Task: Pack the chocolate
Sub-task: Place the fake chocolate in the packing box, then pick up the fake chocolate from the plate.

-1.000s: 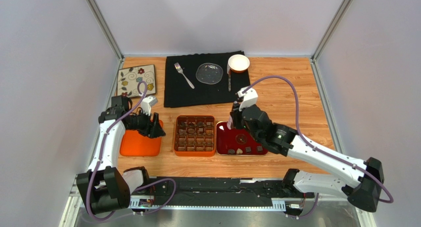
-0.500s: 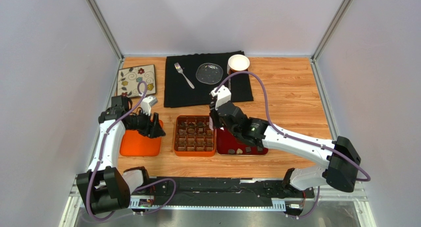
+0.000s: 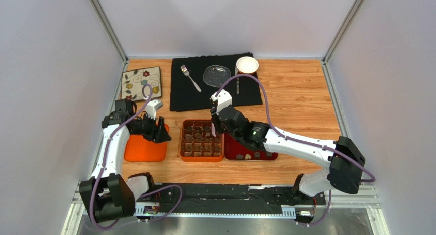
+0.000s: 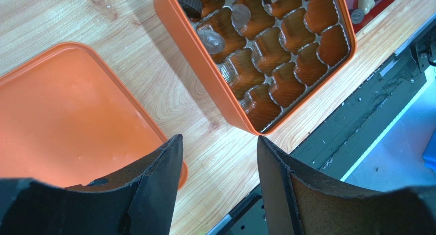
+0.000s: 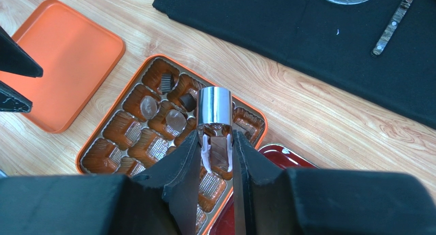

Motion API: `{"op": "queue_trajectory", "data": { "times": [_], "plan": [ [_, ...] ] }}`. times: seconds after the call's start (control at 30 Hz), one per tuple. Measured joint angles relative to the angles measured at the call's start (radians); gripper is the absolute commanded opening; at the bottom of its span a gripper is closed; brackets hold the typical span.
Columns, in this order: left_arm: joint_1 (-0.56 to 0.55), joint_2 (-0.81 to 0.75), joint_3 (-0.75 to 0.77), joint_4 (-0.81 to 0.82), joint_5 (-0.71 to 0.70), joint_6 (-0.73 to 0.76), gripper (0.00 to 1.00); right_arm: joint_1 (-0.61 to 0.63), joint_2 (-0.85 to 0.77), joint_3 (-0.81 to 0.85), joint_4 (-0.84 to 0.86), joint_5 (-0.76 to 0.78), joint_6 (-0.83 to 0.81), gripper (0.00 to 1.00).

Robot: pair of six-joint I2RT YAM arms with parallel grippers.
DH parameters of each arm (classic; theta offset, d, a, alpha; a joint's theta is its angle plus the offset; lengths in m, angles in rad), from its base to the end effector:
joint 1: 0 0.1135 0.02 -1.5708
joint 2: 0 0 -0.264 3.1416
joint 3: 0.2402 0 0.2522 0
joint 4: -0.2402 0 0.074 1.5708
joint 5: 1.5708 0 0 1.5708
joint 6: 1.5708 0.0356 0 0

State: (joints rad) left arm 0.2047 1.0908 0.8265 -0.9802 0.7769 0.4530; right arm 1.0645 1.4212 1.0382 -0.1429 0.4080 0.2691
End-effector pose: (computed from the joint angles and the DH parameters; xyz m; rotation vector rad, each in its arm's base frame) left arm 0.1833 0.0126 0.2474 0.4710 2.4302 -0.8253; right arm 0.1688 0.2752 0.2851 -0.5713 1.9933 0.3985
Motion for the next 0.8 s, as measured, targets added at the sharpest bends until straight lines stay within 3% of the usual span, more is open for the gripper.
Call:
{"op": "queue_trajectory", "data": {
  "times": [0.47, 0.8],
  "plan": [
    [0.004, -0.001, 0.000, -0.004, 0.000, 0.002, 0.63, 0.000, 0.013, 0.004, 0.002, 0.002, 0.000, 0.32],
    [0.006, -0.001, 0.000, -0.005, 0.000, 0.002, 0.63, 0.000, -0.024, 0.004, -0.001, 0.017, 0.000, 0.29]
  ]
}}
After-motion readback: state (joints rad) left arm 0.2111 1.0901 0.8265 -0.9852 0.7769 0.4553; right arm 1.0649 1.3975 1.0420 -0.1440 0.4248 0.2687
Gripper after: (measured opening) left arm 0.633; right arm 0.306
